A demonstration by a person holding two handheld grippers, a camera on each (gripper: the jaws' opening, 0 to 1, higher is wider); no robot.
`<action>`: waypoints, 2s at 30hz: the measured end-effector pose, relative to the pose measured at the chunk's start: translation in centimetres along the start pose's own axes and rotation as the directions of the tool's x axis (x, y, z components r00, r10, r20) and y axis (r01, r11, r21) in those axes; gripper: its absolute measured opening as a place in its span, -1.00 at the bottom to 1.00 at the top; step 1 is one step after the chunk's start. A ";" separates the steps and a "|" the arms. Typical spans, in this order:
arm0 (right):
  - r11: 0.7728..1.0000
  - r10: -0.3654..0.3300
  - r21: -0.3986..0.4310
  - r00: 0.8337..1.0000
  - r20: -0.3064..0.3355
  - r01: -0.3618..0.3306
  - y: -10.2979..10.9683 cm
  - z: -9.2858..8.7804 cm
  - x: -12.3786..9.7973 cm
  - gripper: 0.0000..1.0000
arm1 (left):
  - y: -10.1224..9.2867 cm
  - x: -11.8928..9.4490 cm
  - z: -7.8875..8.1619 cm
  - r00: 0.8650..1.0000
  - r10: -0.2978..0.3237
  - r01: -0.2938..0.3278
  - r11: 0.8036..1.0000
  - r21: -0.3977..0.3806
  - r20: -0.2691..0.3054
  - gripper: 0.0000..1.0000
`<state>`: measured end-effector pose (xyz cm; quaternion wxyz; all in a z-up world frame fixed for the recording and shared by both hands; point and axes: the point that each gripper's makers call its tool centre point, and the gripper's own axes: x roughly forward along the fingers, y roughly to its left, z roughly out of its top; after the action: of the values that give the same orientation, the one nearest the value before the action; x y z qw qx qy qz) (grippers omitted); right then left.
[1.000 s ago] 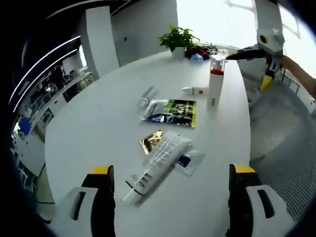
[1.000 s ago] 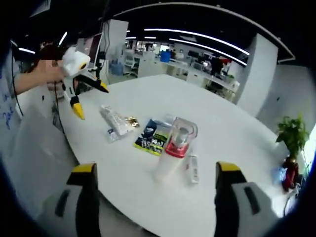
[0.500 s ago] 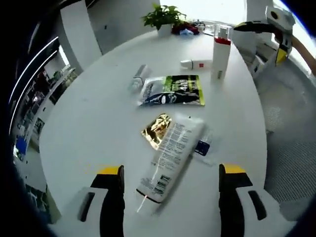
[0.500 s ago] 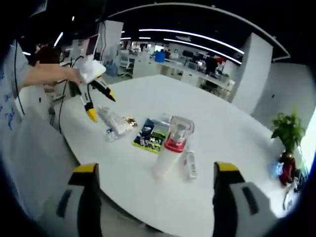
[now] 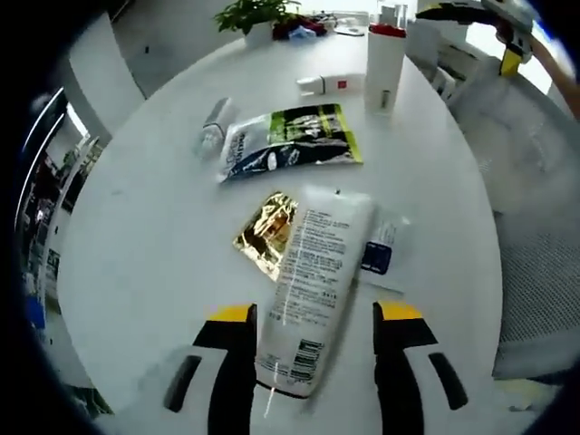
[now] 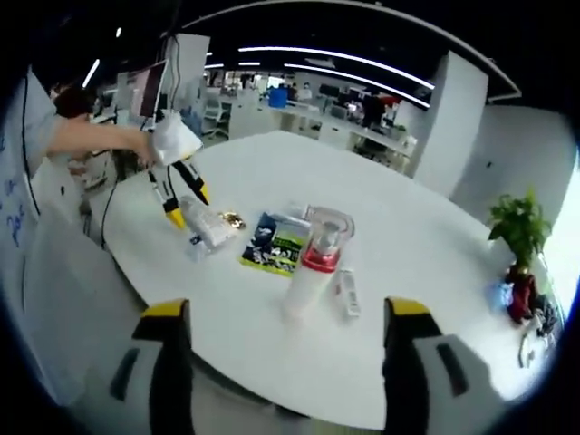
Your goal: Arrange the skincare products in the storage area until every visible bottle or jar stands upright without overlapping.
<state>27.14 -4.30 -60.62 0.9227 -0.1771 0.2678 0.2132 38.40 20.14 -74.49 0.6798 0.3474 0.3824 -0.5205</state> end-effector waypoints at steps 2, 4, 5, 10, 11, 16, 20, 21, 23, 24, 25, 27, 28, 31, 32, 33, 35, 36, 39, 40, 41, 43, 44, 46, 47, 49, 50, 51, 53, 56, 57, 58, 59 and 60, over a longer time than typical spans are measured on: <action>1.000 0.003 0.002 1.000 0.003 -0.003 0.1 0.2 -0.1 0.70 | 0.1 0.2 0.0 1.000 0.011 -0.011 1.000 0.017 -0.010 -0.17; 1.000 0.022 0.012 1.000 0.014 -0.022 0.2 0.4 -0.3 0.66 | 0.1 0.3 0.0 1.000 0.010 -0.009 1.000 0.026 -0.019 -0.19; 0.999 0.032 0.020 0.999 0.017 -0.032 0.3 0.4 -0.3 0.63 | 0.1 0.2 0.1 1.000 0.008 -0.008 1.000 0.021 -0.017 -0.21; 0.997 0.076 0.019 0.997 0.035 -0.076 0.1 0.5 -0.3 0.61 | -0.2 0.2 0.2 1.000 -0.002 0.002 0.999 0.035 -0.014 -0.29; 0.996 0.083 0.016 0.996 0.041 -0.084 0.0 0.6 -0.3 0.61 | -0.2 0.2 0.2 1.000 0.003 -0.003 1.000 0.025 -0.018 -0.31; 0.992 0.125 -0.022 0.990 0.059 -0.124 -0.6 0.7 -0.3 0.58 | 0.0 0.0 0.2 0.999 0.048 -0.048 0.999 0.006 -0.006 -0.36; 0.988 0.155 -0.039 0.985 0.070 -0.152 -0.8 0.9 -0.2 0.56 | 0.4 -0.7 0.9 0.992 0.114 -0.111 0.991 -0.070 0.051 -0.40; 0.986 0.166 -0.047 0.983 0.078 -0.163 -0.8 1.0 -0.3 0.55 | 0.6 -0.9 1.3 0.988 0.130 -0.123 0.988 -0.089 0.079 -0.41; 0.982 0.183 -0.057 0.979 0.086 -0.179 -0.7 1.2 -0.3 0.53 | 0.9 -1.6 1.8 0.976 0.180 -0.165 0.979 -0.120 0.126 -0.42; 0.981 0.186 -0.063 0.978 0.092 -0.181 -0.7 1.3 -0.3 0.52 | 0.8 -1.9 1.9 0.973 0.188 -0.171 0.977 -0.129 0.134 -0.43; 0.978 0.198 -0.081 0.975 0.101 -0.190 -0.7 1.5 -0.4 0.51 | 0.8 -2.3 2.1 0.967 0.208 -0.188 0.971 -0.146 0.144 -0.43; 0.976 0.209 -0.089 0.972 0.105 -0.200 -0.7 1.7 -0.5 0.49 | 0.9 -3.3 2.7 0.949 0.256 -0.224 0.958 -0.181 0.183 -0.44; 0.973 0.222 -0.097 0.967 0.121 -0.211 -0.7 2.1 -0.7 0.47 | 0.9 -3.7 3.3 0.940 0.268 -0.225 0.953 -0.204 0.213 -0.44; 0.965 0.257 -0.095 0.952 0.165 -0.244 -0.4 3.2 -1.2 0.41 | 0.7 -5.5 4.7 0.902 0.328 -0.258 0.931 -0.259 0.281 -0.46; 0.962 0.268 -0.100 0.945 0.188 -0.253 -0.4 3.7 -1.4 0.37 | 0.5 -6.1 5.2 0.890 0.347 -0.273 0.925 -0.264 0.297 -0.46; 0.959 0.278 -0.108 0.940 0.199 -0.261 -0.2 4.0 -1.5 0.33 | 0.3 -6.5 5.5 0.881 0.360 -0.280 0.920 -0.274 0.308 -0.46; 0.954 0.296 -0.115 0.929 0.222 -0.276 0.0 4.7 -1.6 0.25 | -0.5 -7.4 6.6 0.861 0.375 -0.284 0.915 -0.287 0.342 -0.47; 0.949 0.310 -0.126 0.921 0.235 -0.287 0.3 5.0 -1.6 0.21 | -0.9 -7.8 7.2 0.852 0.386 -0.289 0.910 -0.296 0.354 -0.47; 0.939 0.340 -0.141 0.905 0.256 -0.313 1.0 5.8 -1.6 0.08 | -2.1 -8.6 8.7 0.835 0.398 -0.294 0.906 -0.304 0.379 -0.47; 0.936 0.351 -0.138 0.897 0.267 -0.325 1.3 6.2 -1.7 0.03 | -2.7 -8.8 9.4 0.830 0.400 -0.291 0.905 -0.309 0.389 -0.47; 0.934 0.357 -0.136 0.892 0.277 -0.331 1.4 6.4 -1.7 0.00 | -3.2 -9.0 9.9 0.824 0.400 -0.288 0.905 -0.312 0.400 -0.47; 0.931 0.364 -0.138 0.880 0.304 -0.338 1.7 7.1 -1.7 -0.08 | -4.4 -9.3 11.3 0.809 0.393 -0.271 0.909 -0.316 0.437 -0.46; 0.929 0.370 -0.140 0.876 0.309 -0.343 1.9 7.4 -1.7 -0.12 | -5.0 -9.3 11.8 0.804 0.390 -0.263 0.911 -0.319 0.450 -0.46; 0.924 0.383 -0.138 0.866 0.322 -0.358 2.3 7.9 -1.5 -0.21 | -5.7 -9.3 12.4 0.801 0.385 -0.255 0.912 -0.321 0.459 -0.46; 0.918 0.397 -0.137 0.858 0.326 -0.372 2.7 8.1 -1.4 -0.24 | -6.1 -9.2 12.9 0.798 0.381 -0.245 0.913 -0.326 0.468 -0.46; 0.911 0.412 -0.125 0.849 0.331 -0.394 3.2 8.4 -1.0 -0.31 | -6.6 -9.0 13.4 0.798 0.375 -0.236 0.915 -0.328 0.472 -0.46; 0.907 0.421 -0.122 0.844 0.332 -0.404 3.5 8.5 -0.9 -0.35 | -6.7 -8.9 13.6 0.799 0.375 -0.234 0.914 -0.332 0.471 -0.46; 0.903 0.426 -0.103 0.837 0.344 -0.417 3.7 8.7 -0.7 -0.38 | -6.8 -8.8 13.8 0.800 0.375 -0.232 0.913 -0.334 0.469 -0.46; 0.894 0.439 -0.076 0.824 0.358 -0.442 4.2 8.8 -0.3 -0.44 | -7.1 -8.4 14.1 0.799 0.378 -0.231 0.911 -0.342 0.468 -0.46; 0.893 0.436 -0.049 0.831 0.347 -0.448 4.5 8.5 0.7 -0.53 | -7.6 -8.1 14.6 0.789 0.368 -0.182 0.904 -0.386 0.491 -0.46; 0.892 0.435 -0.042 0.831 0.347 -0.450 4.5 8.5 0.9 -0.54 | -7.8 -7.9 14.8 0.790 0.364 -0.172 0.904 -0.392 0.493 -0.46; 0.889 0.438 -0.031 0.829 0.348 -0.456 4.6 8.4 1.0 -0.56 | -8.0 -7.8 14.9 0.787 0.364 -0.170 0.904 -0.391 0.498 -0.46; 0.881 0.445 -0.010 0.820 0.361 -0.473 4.8 8.6 1.0 -0.56 | -8.2 -7.7 15.1 0.786 0.363 -0.165 0.903 -0.396 0.501 -0.46; 0.880 0.442 -0.003 0.818 0.369 -0.474 4.8 8.7 1.1 -0.59 | -8.5 -7.5 15.4 0.785 0.354 -0.142 0.901 -0.410 0.508 -0.46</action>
<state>29.26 3.89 -55.35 0.8841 -0.0244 0.1388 0.4455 31.30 8.22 -61.35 0.8765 0.0970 0.1976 -0.4282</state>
